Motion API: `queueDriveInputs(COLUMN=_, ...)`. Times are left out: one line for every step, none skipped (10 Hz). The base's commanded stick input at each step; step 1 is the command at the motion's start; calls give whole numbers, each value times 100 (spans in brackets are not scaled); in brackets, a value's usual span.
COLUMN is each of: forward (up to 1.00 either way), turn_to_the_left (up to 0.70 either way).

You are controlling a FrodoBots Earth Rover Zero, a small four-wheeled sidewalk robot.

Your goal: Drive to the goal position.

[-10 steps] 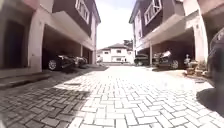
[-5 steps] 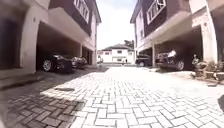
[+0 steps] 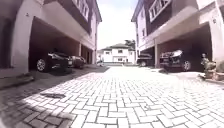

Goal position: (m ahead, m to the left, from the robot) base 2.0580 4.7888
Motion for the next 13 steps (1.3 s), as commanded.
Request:
queueDriveInputs(forward=100, turn_to_the_left=-14)
queueDriveInputs(forward=100, turn_to_the_left=-21)
queueDriveInputs(forward=100, turn_to_the_left=-29)
queueDriveInputs(forward=100, turn_to_the_left=-8)
queueDriveInputs(forward=100, turn_to_the_left=-7)
queueDriveInputs(forward=100, turn_to_the_left=0)
queueDriveInputs(forward=100, turn_to_the_left=0)
queueDriveInputs(forward=100, turn_to_the_left=-5)
queueDriveInputs(forward=100, turn_to_the_left=-11)
queueDriveInputs(forward=100, turn_to_the_left=-16)
queueDriveInputs(forward=100, turn_to_the_left=-5)
queueDriveInputs(forward=100, turn_to_the_left=0)
queueDriveInputs(forward=100, turn_to_the_left=0)
